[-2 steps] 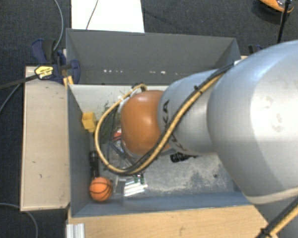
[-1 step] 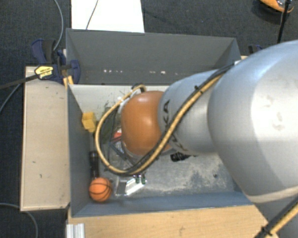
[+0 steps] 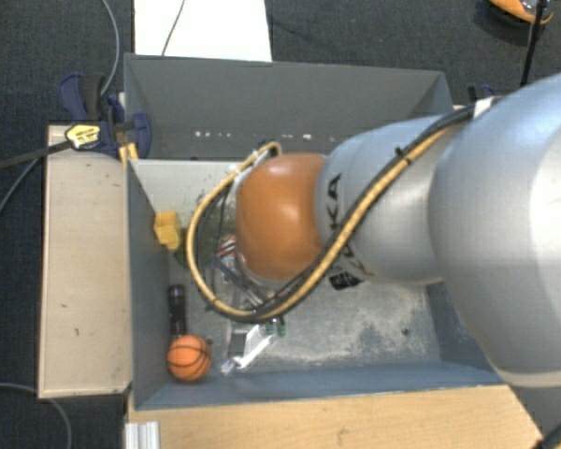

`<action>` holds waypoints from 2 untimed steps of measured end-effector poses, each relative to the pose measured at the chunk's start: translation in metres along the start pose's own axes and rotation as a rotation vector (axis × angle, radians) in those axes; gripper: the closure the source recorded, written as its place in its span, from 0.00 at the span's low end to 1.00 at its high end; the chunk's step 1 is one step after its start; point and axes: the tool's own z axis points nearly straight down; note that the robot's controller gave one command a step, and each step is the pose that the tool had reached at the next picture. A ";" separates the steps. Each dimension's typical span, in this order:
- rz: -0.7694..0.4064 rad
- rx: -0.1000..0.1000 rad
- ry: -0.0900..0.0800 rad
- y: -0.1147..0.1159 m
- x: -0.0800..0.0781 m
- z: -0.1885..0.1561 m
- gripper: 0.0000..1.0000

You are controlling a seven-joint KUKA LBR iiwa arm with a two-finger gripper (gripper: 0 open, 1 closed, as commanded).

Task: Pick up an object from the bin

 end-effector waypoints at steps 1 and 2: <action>-0.021 0.002 0.006 -0.004 -0.015 -0.027 0.00; 0.009 -0.001 -0.001 -0.031 -0.020 -0.058 0.00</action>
Offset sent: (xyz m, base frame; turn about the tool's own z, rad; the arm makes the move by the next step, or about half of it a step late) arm 0.0203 -0.0386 0.0654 0.0188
